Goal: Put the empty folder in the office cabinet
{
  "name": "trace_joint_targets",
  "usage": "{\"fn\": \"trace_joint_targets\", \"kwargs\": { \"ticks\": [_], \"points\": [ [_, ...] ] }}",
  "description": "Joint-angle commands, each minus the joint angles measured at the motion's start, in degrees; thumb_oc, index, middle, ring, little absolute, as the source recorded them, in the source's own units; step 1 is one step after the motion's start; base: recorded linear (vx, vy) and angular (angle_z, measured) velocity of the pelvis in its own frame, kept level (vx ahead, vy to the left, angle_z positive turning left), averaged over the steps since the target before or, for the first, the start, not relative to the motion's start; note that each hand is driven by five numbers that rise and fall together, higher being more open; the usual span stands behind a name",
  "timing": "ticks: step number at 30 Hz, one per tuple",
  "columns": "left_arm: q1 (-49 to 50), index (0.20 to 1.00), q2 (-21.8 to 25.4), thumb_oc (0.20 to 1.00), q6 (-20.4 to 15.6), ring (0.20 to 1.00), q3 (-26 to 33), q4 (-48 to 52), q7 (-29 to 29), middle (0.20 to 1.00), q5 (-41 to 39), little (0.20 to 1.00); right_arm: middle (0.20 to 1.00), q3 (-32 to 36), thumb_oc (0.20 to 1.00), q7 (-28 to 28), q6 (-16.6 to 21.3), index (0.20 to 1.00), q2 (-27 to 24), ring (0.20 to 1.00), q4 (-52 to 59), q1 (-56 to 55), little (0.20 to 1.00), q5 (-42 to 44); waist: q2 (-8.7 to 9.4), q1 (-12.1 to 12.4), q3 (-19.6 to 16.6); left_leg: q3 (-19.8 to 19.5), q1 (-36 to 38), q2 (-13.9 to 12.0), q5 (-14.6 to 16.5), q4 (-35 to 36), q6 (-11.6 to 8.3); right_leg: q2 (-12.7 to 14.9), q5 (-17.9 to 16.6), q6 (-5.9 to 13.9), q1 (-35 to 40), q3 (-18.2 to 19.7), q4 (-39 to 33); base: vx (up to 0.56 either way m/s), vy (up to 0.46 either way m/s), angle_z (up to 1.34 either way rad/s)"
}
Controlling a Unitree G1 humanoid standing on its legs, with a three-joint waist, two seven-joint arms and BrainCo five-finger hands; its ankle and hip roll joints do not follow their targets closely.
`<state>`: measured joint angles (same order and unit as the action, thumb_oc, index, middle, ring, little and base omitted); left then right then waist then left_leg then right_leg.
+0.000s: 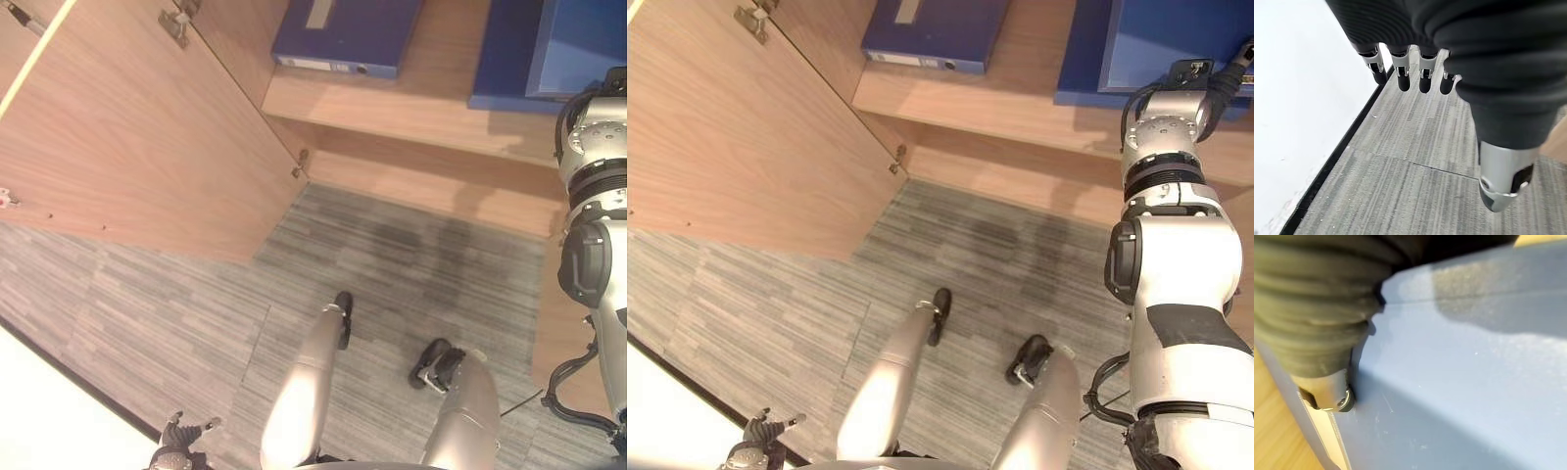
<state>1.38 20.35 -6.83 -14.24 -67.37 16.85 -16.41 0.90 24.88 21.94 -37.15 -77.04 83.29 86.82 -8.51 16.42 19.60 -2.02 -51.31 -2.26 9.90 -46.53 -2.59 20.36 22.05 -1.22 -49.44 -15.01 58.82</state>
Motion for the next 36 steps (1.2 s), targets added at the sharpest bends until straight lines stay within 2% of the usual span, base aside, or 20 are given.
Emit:
{"fn": "trace_joint_targets", "kwargs": {
  "ticks": [1,6,10,11,12,26,31,34,36],
  "points": [
    [0.4,1.000,2.8,1.000,0.3,1.000,-1.3,-3.5,1.0,1.000,0.5,1.000,0.200,0.5,0.200,-3.5,4.2,0.200,-3.7,0.200,4.6,0.3,0.200,0.4,0.68,1.0,0.1,-1.6,-1.6,-2.9,4.1,-1.0,-0.30,1.9,1.8,5.22,9.0,0.2,-0.8,0.00,0.000,0.00],
    [-0.6,1.000,3.1,1.000,0.0,1.000,-1.2,-3.4,0.7,1.000,-0.7,1.000,0.200,0.3,0.200,-4.2,4.6,0.200,-3.4,0.200,4.9,0.2,0.200,0.6,0.33,0.2,-0.2,-1.6,-3.2,-3.0,5.2,-3.6,-0.29,2.3,3.4,4.91,7.8,0.5,1.6,0.01,-0.004,-0.01],
    [-1.3,1.000,3.4,1.000,0.2,1.000,-0.6,-3.9,0.6,1.000,-1.1,1.000,0.200,0.7,0.200,-4.1,4.7,0.200,-2.8,0.200,4.6,0.5,0.200,0.5,0.70,-0.5,-0.6,-1.5,-2.7,-3.4,5.5,-3.4,-0.40,2.2,3.7,4.85,8.1,0.4,1.7,0.04,0.008,-0.06],
    [-1.7,1.000,3.6,1.000,0.2,1.000,-0.2,-4.1,0.7,1.000,-1.2,1.000,0.369,0.7,0.369,-3.9,4.4,0.369,-2.8,0.369,3.8,1.0,0.369,0.7,0.96,-0.7,-0.7,-1.4,-2.3,-3.5,5.5,-3.1,-0.48,2.2,3.6,4.90,8.4,0.2,1.4,0.04,-0.004,-0.03],
    [-1.9,1.000,3.8,1.000,0.2,1.000,0.0,-4.2,0.7,1.000,-1.3,1.000,1.000,0.4,1.000,-3.9,4.1,1.000,-2.8,1.000,3.4,1.6,1.000,0.5,1.12,-0.8,-0.8,-1.4,-2.1,-3.6,5.5,-2.7,-0.55,2.2,3.5,4.97,8.5,0.2,1.2,0.00,0.000,0.00],
    [-1.7,1.000,5.2,1.000,0.3,1.000,1.8,-5.7,0.2,1.000,-0.2,1.000,1.000,-3.8,1.000,-6.7,2.3,1.000,-4.3,1.000,6.5,3.4,1.000,-0.9,3.48,-0.9,-1.4,-1.4,0.9,-3.9,4.1,1.1,-1.47,1.7,2.8,4.72,11.7,-1.2,-1.9,0.00,0.000,0.00],
    [-2.0,1.000,5.5,1.000,0.2,1.000,1.7,-6.0,-0.1,1.000,0.2,1.000,1.000,-5.5,1.000,-6.9,0.8,1.000,-4.8,1.000,5.9,4.1,1.000,-2.3,3.82,-0.9,-1.6,-1.4,1.7,-3.8,3.6,2.1,-1.59,1.6,2.4,4.72,12.5,-1.5,-2.6,0.00,-0.002,-0.02],
    [-2.5,1.000,6.2,1.000,0.4,1.000,1.7,-6.6,-1.2,1.000,0.9,1.000,1.000,-10.2,1.000,-6.2,-4.2,1.000,-6.3,1.000,3.7,5.2,1.000,-8.3,4.60,-1.4,-2.0,-1.2,2.2,-4.1,3.2,2.9,-1.70,1.4,2.2,4.56,12.9,-1.7,-3.1,0.00,0.000,0.00],
    [-2.6,1.000,6.2,1.000,0.4,1.000,1.7,-6.7,-1.5,1.000,1.1,1.000,1.000,-11.4,1.000,-6.1,-5.7,1.000,-6.5,1.000,3.0,5.2,1.000,-10.1,4.73,-1.5,-2.1,-1.2,2.4,-4.1,3.2,3.1,-1.70,1.3,2.2,4.49,12.9,-1.6,-3.2,0.00,0.000,0.00]
  ]
}}
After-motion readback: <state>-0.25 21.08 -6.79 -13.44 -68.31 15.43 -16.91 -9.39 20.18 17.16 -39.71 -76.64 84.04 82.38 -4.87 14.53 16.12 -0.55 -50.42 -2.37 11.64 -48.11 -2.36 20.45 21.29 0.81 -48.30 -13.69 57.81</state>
